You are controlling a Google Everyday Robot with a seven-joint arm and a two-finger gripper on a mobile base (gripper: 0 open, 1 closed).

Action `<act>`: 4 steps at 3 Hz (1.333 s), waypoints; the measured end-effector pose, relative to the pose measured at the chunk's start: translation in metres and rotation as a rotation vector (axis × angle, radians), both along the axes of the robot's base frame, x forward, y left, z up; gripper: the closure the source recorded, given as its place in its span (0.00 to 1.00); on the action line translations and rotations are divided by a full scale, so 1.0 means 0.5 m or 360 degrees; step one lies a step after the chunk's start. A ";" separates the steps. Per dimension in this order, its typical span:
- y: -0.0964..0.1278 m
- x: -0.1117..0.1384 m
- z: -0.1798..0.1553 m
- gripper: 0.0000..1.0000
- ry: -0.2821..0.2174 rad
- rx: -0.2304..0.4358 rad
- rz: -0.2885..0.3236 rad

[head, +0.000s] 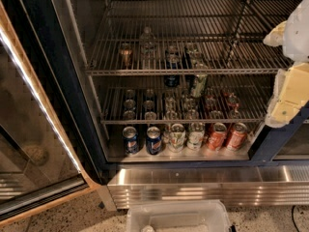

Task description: Pick orange can from middle shelf of fridge

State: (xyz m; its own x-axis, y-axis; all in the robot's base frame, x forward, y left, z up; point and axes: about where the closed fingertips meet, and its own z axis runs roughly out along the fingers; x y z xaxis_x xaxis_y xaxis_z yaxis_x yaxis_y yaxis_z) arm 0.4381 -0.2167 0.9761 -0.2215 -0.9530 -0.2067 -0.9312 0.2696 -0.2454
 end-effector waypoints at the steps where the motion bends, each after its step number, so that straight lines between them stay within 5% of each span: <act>1: 0.000 0.000 0.000 0.00 0.0000 0.0000 0.0000; 2: 0.004 0.017 -0.029 0.00 -0.0049 0.0085 -0.0026; 4: 0.042 0.089 -0.160 0.00 -0.0231 0.0498 -0.0022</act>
Offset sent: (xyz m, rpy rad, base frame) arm 0.0308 0.0056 -0.0549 0.1939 -0.0945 -0.0589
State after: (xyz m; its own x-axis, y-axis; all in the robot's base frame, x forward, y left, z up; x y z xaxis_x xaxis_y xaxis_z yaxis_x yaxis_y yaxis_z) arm 0.4824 -0.1959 0.8961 -0.1810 -0.8354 -0.5189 -0.8884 0.3653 -0.2781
